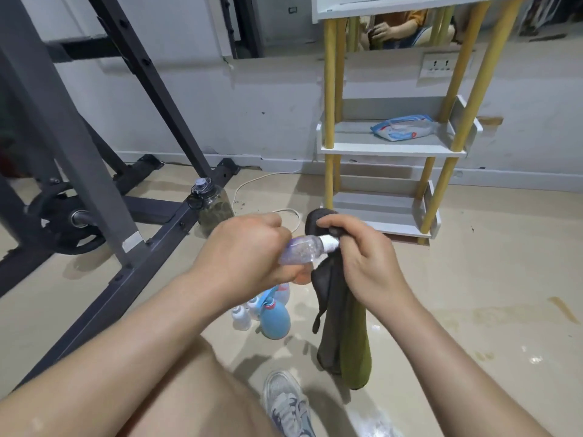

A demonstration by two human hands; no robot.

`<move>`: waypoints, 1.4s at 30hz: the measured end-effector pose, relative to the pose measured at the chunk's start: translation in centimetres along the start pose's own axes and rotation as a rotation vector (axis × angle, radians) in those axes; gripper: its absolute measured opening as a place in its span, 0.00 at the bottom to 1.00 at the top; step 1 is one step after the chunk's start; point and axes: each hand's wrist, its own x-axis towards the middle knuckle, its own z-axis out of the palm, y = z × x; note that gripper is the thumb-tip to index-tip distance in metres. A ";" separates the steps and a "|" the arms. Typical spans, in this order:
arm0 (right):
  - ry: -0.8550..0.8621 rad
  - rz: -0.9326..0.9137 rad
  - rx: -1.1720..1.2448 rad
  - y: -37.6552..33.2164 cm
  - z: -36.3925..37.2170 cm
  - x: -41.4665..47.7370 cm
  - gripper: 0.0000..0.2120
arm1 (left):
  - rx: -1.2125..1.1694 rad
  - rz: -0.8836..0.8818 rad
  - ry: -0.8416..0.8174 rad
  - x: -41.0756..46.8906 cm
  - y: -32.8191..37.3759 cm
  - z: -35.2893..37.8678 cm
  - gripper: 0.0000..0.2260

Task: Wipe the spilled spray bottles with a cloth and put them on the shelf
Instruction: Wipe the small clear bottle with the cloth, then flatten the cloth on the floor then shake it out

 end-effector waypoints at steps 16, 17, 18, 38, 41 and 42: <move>-0.011 0.161 0.224 3.4 9.6 1.9 0.29 | -1.225 -0.744 0.017 0.3 -3.6 10.5 0.22; 0.003 0.265 0.309 4.0 10.7 1.8 0.28 | -1.041 -0.727 -0.010 0.6 -3.3 11.6 0.23; -0.003 0.334 0.359 4.7 11.5 1.7 0.28 | -0.818 -0.721 -0.053 0.9 -3.0 12.5 0.24; -0.166 0.942 0.222 15.4 10.8 -0.2 0.22 | -0.817 -1.317 -0.181 -14.5 -6.3 30.5 0.10; -0.150 0.956 0.202 16.1 10.5 -1.0 0.22 | -0.739 -1.238 -0.295 -14.2 -5.2 34.4 0.06; -0.150 0.943 0.191 16.3 10.3 -1.2 0.23 | -0.731 -1.239 -0.319 -13.9 -5.0 35.5 0.07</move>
